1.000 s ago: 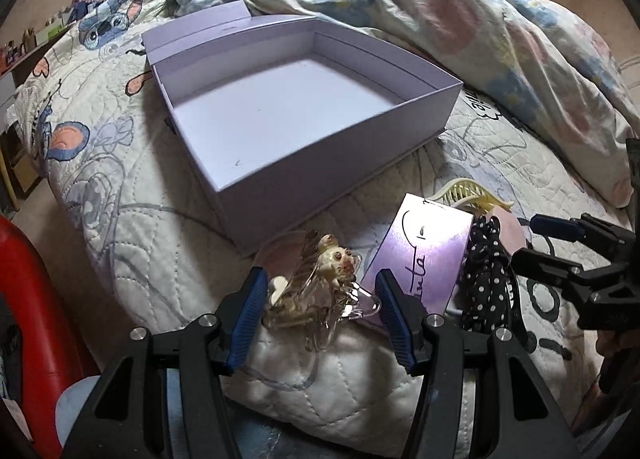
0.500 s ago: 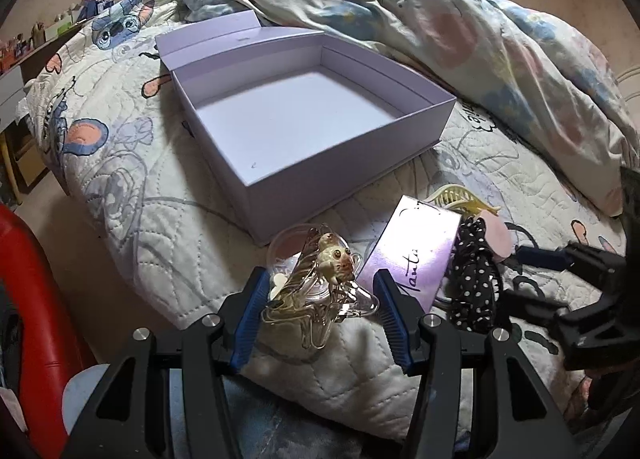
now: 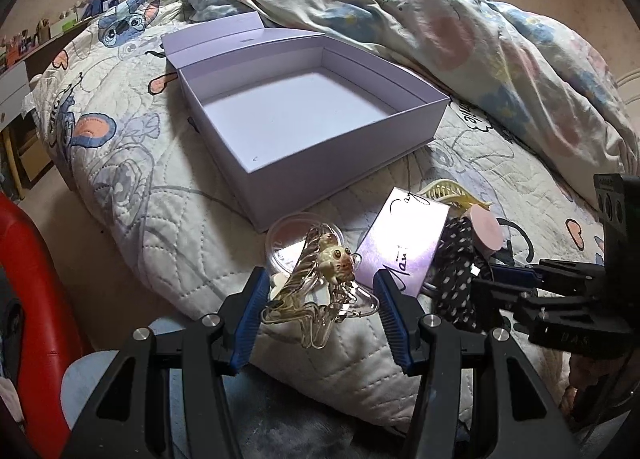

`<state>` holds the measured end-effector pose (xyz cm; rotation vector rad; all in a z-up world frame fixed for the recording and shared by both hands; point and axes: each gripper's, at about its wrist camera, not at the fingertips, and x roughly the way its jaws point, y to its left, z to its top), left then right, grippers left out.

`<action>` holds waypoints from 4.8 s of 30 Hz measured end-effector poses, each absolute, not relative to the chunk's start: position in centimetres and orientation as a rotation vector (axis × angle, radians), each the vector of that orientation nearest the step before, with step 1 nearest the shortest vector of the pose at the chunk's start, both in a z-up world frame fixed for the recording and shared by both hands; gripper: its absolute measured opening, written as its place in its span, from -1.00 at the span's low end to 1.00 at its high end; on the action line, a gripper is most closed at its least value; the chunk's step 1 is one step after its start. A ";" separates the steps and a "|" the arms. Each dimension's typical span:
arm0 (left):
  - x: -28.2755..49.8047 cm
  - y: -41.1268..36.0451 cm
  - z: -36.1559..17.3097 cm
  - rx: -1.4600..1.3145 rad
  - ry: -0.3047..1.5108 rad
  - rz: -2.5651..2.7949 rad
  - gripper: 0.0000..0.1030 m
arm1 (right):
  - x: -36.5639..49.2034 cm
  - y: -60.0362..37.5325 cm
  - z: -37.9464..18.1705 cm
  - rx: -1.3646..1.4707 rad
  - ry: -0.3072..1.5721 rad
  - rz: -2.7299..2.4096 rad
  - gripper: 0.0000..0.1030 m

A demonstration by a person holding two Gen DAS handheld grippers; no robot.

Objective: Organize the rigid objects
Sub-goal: 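Grasp the black claw clip with the right gripper while the left gripper lifts the star clip, then carry both clips over the lavender box and open both grippers to drop them, then withdraw both grippers from the box back toward the remaining items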

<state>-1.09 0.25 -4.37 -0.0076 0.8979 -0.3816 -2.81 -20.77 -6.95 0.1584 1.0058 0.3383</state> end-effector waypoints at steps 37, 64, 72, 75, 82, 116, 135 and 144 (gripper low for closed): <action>-1.8 -0.8 -3.1 0.005 0.881 -0.392 0.04 | -5.7 -22.9 -5.2 0.011 0.985 0.143 -0.62; 3.3 -2.0 0.4 0.009 0.836 -0.362 0.04 | 0.8 -20.5 -1.0 -0.021 0.865 0.325 -0.62; 5.6 -2.5 1.0 0.018 0.827 -0.354 0.04 | 3.6 -19.7 -0.1 -0.045 0.830 0.371 -0.62; 6.6 -2.7 1.1 0.016 0.823 -0.358 0.04 | 4.6 -19.4 0.0 -0.061 0.820 0.383 -0.62; 9.1 -3.1 1.3 0.017 0.820 -0.350 0.04 | 7.4 -18.8 0.7 -0.110 0.786 0.416 -0.62; 21.6 -0.1 -0.8 0.062 0.854 -0.228 0.04 | 20.7 -15.1 -0.2 -0.197 0.773 0.560 -0.62; 22.4 0.5 -1.7 0.081 0.903 -0.143 0.29 | 20.9 -15.1 0.5 -0.217 0.784 0.437 0.08; 20.9 1.0 0.3 0.074 0.890 -0.146 0.29 | 18.8 -15.5 2.6 -0.205 0.748 0.418 0.08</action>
